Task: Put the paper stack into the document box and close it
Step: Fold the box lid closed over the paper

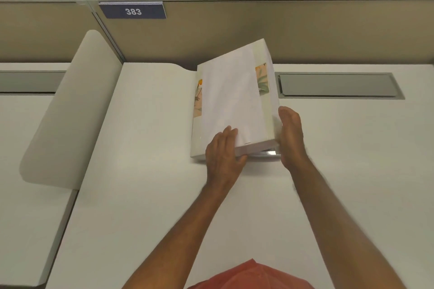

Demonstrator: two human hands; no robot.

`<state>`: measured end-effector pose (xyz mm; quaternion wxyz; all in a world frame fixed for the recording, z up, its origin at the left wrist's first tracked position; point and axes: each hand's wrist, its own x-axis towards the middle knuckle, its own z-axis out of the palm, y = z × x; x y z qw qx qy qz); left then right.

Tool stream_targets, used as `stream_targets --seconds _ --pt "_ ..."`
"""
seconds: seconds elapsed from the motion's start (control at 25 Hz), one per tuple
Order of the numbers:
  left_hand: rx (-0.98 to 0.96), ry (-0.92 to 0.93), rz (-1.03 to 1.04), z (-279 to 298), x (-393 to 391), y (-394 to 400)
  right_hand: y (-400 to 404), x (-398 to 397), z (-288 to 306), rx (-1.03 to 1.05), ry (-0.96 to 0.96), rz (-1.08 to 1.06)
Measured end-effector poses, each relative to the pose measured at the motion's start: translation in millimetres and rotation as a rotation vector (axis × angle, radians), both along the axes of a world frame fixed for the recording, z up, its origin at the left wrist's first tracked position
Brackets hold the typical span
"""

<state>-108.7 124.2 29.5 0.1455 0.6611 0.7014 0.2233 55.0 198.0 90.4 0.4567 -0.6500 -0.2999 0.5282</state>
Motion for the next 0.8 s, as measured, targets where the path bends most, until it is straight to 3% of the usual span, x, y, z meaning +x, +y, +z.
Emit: stream_targets --seconds 0.12,0.28,0.44,0.8 --pt "-0.121 -0.011 -0.061 -14.5 -17.5 8.4 -1.8 10.9 -13.6 -0.046 -0.049 0.033" --pt "-0.334 -0.088 0.193 -25.4 -57.3 21.2 2.1 37.8 -35.3 -0.084 -0.131 0.065" --pt "-0.505 -0.480 0.368 -30.9 -76.2 24.1 4.5 51.9 -51.2 -0.126 -0.164 0.089" --pt "-0.405 -0.624 0.306 -32.8 -75.5 22.6 0.7 53.0 -74.3 -0.166 -0.226 0.117"
